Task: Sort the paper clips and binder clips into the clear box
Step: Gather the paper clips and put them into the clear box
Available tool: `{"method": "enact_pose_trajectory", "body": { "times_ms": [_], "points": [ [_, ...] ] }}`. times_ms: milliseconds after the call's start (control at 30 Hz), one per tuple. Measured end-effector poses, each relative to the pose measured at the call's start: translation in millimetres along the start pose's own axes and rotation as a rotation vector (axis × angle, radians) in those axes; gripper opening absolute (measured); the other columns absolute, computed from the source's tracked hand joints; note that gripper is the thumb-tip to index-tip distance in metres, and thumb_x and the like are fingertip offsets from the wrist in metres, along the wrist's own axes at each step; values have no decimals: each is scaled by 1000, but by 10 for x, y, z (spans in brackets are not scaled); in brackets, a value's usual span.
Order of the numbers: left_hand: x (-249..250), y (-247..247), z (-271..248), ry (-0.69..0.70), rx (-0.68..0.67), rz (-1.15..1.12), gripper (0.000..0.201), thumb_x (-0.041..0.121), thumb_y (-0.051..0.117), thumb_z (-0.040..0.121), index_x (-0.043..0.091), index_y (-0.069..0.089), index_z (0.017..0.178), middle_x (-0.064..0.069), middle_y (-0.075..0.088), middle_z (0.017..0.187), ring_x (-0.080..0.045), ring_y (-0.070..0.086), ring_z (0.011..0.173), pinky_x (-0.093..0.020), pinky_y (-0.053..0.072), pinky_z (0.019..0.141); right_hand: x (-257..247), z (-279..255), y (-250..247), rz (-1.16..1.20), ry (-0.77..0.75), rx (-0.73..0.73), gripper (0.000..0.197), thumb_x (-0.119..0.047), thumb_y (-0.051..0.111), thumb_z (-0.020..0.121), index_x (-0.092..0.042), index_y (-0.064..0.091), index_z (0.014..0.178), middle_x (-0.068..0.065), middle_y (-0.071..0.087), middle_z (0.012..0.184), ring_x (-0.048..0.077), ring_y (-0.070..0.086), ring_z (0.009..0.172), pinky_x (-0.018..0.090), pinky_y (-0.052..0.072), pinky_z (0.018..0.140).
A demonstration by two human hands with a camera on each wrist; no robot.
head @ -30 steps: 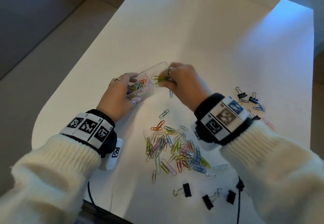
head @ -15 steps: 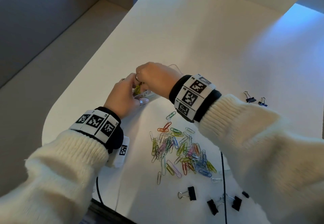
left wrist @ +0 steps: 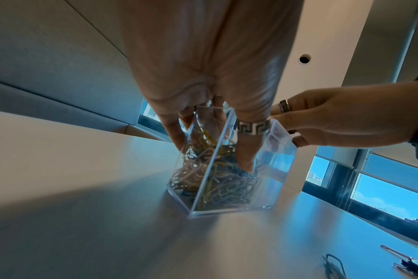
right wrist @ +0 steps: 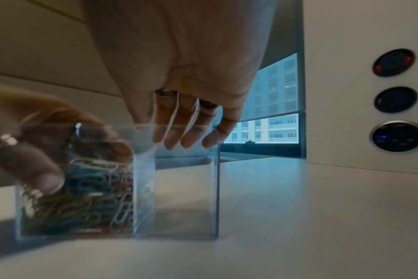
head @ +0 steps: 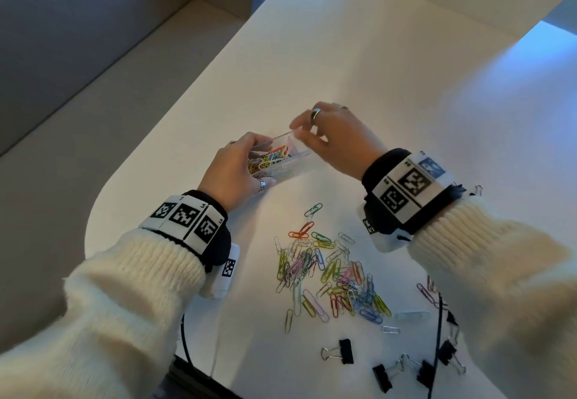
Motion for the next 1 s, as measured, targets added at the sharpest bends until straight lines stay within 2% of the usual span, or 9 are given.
{"method": "enact_pose_trajectory", "body": {
  "times_ms": [133,367,467,600,700,767,833,900,1000],
  "points": [
    [-3,3,2,-7,4,8,59,4,77,67,11,51,120,-1,61,119,-16,56,106,-22,41,88,-45,-66,125,-177,-54,-23,31,-35,39,96,-17,60,110,-2,62,117,21,52,109,40,43,93],
    [-22,4,4,2,13,11,60,3,78,66,12,52,119,-3,61,116,-17,56,106,-27,44,91,-135,-199,138,-248,-88,3,37,-37,36,97,-19,62,116,-7,59,121,18,43,116,35,33,93],
    [-25,14,9,19,13,13,60,3,78,66,11,52,119,-4,61,116,-18,57,104,-25,43,90,-190,-239,132,-144,-92,20,36,-38,35,97,-23,64,112,-11,60,120,15,41,114,35,29,93],
    [-18,5,15,5,3,15,60,4,77,66,11,51,120,-7,61,116,-20,57,106,-30,45,91,-204,-221,165,-59,-17,-126,35,-42,37,96,-23,65,103,-11,58,122,15,37,115,36,19,97],
    [41,-5,3,13,-58,101,76,14,80,66,11,41,132,-8,51,130,-24,45,120,-31,38,97,-204,-282,-21,-21,-3,-8,32,-45,42,93,-28,66,107,-11,53,130,13,38,121,38,17,102],
    [159,-70,-59,65,-19,184,90,24,81,64,14,31,139,-8,38,140,-25,31,128,-30,29,102,-172,-416,-226,82,-28,159,28,-40,47,92,-25,68,103,-7,60,118,14,49,110,31,30,98],
    [366,-196,-228,186,115,224,84,31,78,68,17,33,137,-7,37,140,-22,27,127,-21,22,99,-86,-629,-361,209,-16,202,23,-32,50,92,-21,68,100,-6,65,98,9,57,85,14,39,80],
    [555,-222,-478,365,183,239,62,38,68,75,17,43,128,-7,45,129,-19,35,117,-14,23,92,25,-907,-348,228,69,69,17,-29,53,91,-23,67,100,-10,62,86,2,54,69,7,41,68],
    [609,50,-823,423,-57,304,51,50,54,76,25,45,119,2,44,118,-15,52,95,-24,45,78,196,-1412,-75,67,214,-358,28,-41,58,84,-30,57,110,-13,57,96,-2,51,71,16,48,76]
  ]
}}
Point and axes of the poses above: each hand's wrist, its own z-axis towards the middle knuckle, its own y-axis out of the palm, x = y × z, the point moved 4 cm from there along z, towards the middle knuckle
